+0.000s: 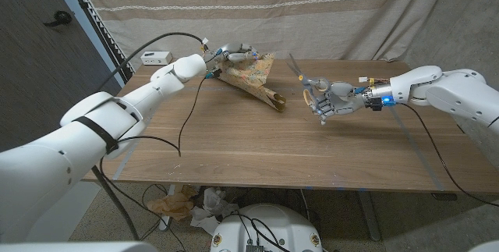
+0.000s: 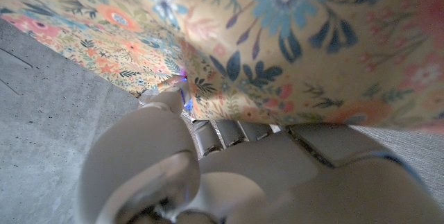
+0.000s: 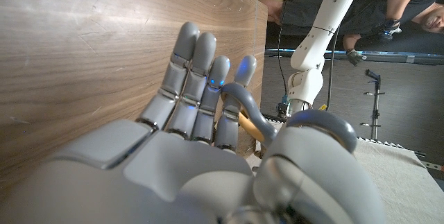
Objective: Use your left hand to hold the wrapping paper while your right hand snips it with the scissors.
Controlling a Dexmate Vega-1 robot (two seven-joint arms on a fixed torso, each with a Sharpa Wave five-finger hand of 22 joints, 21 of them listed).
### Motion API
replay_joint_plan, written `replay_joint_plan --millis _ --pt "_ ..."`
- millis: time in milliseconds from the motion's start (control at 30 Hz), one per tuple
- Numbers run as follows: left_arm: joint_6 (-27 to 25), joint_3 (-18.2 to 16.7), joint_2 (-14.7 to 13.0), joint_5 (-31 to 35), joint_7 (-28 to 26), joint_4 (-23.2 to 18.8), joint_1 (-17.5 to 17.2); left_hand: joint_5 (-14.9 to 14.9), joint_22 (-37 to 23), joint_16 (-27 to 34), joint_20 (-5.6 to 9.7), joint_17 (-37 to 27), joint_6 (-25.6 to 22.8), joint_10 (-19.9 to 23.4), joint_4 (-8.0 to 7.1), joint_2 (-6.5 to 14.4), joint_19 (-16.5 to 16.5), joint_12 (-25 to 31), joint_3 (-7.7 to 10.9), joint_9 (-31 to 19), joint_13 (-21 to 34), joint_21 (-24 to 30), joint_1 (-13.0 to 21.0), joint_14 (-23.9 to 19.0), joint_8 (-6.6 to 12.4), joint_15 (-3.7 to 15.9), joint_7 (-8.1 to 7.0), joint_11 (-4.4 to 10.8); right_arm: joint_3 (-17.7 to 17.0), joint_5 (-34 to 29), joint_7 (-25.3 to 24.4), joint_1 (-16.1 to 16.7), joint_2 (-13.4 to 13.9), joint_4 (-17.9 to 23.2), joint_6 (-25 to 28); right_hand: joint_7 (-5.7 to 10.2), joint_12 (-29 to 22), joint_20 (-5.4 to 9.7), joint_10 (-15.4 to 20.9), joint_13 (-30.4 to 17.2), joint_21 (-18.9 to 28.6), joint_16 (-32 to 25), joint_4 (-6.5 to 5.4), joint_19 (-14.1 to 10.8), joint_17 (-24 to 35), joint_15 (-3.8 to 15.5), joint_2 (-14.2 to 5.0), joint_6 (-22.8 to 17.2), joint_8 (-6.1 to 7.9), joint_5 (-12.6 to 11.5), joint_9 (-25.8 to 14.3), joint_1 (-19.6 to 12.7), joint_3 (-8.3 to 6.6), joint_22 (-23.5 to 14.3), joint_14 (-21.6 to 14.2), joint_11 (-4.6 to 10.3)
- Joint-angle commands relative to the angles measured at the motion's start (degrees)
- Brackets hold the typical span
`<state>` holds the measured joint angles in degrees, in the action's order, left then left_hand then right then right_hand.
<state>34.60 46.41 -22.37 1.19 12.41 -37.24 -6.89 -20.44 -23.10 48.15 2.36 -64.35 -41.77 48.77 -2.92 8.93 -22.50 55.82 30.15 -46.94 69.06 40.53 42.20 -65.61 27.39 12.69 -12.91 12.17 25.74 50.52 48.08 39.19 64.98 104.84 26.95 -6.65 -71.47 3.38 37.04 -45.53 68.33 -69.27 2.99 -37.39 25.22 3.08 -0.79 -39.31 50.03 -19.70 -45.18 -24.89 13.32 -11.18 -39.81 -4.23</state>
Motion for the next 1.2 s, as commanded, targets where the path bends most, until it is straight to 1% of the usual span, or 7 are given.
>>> replay_joint_plan --millis 33,267,367,600,733,833,1200 --pt "1.4 0.3 0.8 -1.0 0.9 2.0 0.6 -0.2 -0.2 0.4 3.83 0.0 -1.4 0.0 -0.13 0.2 0.2 0.5 -0.17 -0.7 0.1 0.6 -0.3 -0.1 0.14 -0.16 0.08 -0.05 2.4 -3.6 1.2 -2.7 0.0 0.4 1.3 -3.77 -0.4 -0.03 1.7 -0.2 0.0 -0.3 0.04 -0.8 0.3 2.28 0.04 -3.8 -0.31 0.1 -0.1 0.4 0.39 0.1 0.1 -1.17" --pt "1.0 1.3 0.0 0.2 2.9 0.4 1.4 -0.2 0.0 0.1 3.75 0.6 -1.4 0.2 -0.06 0.2 0.5 1.0 -0.20 -0.8 0.4 0.9 -0.3 0.2 -0.05 -0.15 0.08 -0.06 3.7 -6.3 1.8 -4.3 0.1 0.5 1.6 -3.81 -0.2 -0.02 1.6 0.2 -0.2 -0.2 0.13 -0.9 -0.1 2.13 -0.07 -3.8 -0.51 0.1 0.1 0.2 0.33 0.3 -0.1 -1.06" --pt "0.0 1.9 -1.1 2.1 1.9 -2.4 0.9 -0.2 0.1 0.5 4.02 0.3 -1.7 0.8 -0.12 0.1 1.0 2.4 -0.28 -0.7 1.4 0.8 -0.4 0.0 -0.16 -0.16 0.08 -0.15 4.2 -7.4 2.0 -5.0 0.1 0.5 2.1 -3.82 -0.2 -0.05 1.5 0.3 -0.3 -0.1 0.06 -1.0 -0.2 2.22 -0.05 -3.8 -0.61 0.2 0.2 0.4 0.41 0.3 0.0 -1.19" --pt "-0.9 1.8 -1.7 2.7 2.1 -4.3 0.4 -0.4 0.4 1.0 3.95 -0.4 -1.8 0.1 -0.24 0.0 1.6 4.3 -0.26 -1.0 1.4 1.0 -0.5 -0.1 -0.18 -0.16 0.07 -0.16 5.4 -9.4 3.3 -6.4 0.2 0.4 2.5 -3.96 -0.3 -0.07 1.5 0.3 -0.3 -0.2 0.06 -1.0 0.0 2.21 0.15 -3.8 -0.57 0.2 -0.1 0.6 0.54 0.2 0.1 -1.14" --pt "-0.4 1.7 -1.7 2.9 2.0 -4.0 0.6 -0.4 0.7 0.9 3.90 -0.2 -2.1 -0.7 -0.02 -0.2 1.7 4.4 -0.31 -0.5 0.8 1.1 -0.4 0.0 -0.50 -0.17 0.12 -0.10 5.9 -10.4 4.1 -7.3 0.3 0.3 2.9 -3.93 -0.3 -0.10 1.4 0.2 -0.3 -0.2 0.11 -1.1 0.0 2.19 0.16 -3.9 -0.64 0.2 0.0 0.5 0.54 0.2 0.2 -1.19" --pt "-0.2 1.6 -1.6 2.8 2.1 -3.9 0.6 -0.5 1.1 0.9 3.77 -0.1 -5.0 0.0 1.28 -1.3 1.8 5.0 -0.67 1.8 0.7 1.4 0.4 0.4 -1.09 -0.17 0.10 -0.09 5.9 -10.3 4.6 -7.5 0.1 0.0 2.9 -3.89 -0.3 -0.11 1.4 0.4 -0.4 -0.2 0.42 -1.1 -0.2 2.22 0.28 -3.7 -0.66 0.2 -0.2 0.0 0.47 0.1 0.1 -1.20" --pt "1.0 1.9 -1.0 3.1 2.2 -1.9 1.4 -0.9 1.8 0.9 3.70 0.0 -7.2 -0.2 1.81 -1.4 2.0 5.6 -0.84 4.6 0.6 1.7 0.8 0.8 -2.43 -0.17 0.08 -0.11 8.1 -13.7 6.7 -10.6 -0.8 -0.9 4.2 -3.85 -0.5 -0.23 1.0 0.1 -0.3 -0.2 0.38 -0.8 -0.2 2.07 0.20 -3.4 -0.87 0.1 -0.3 0.1 0.52 -0.2 0.4 -1.18"
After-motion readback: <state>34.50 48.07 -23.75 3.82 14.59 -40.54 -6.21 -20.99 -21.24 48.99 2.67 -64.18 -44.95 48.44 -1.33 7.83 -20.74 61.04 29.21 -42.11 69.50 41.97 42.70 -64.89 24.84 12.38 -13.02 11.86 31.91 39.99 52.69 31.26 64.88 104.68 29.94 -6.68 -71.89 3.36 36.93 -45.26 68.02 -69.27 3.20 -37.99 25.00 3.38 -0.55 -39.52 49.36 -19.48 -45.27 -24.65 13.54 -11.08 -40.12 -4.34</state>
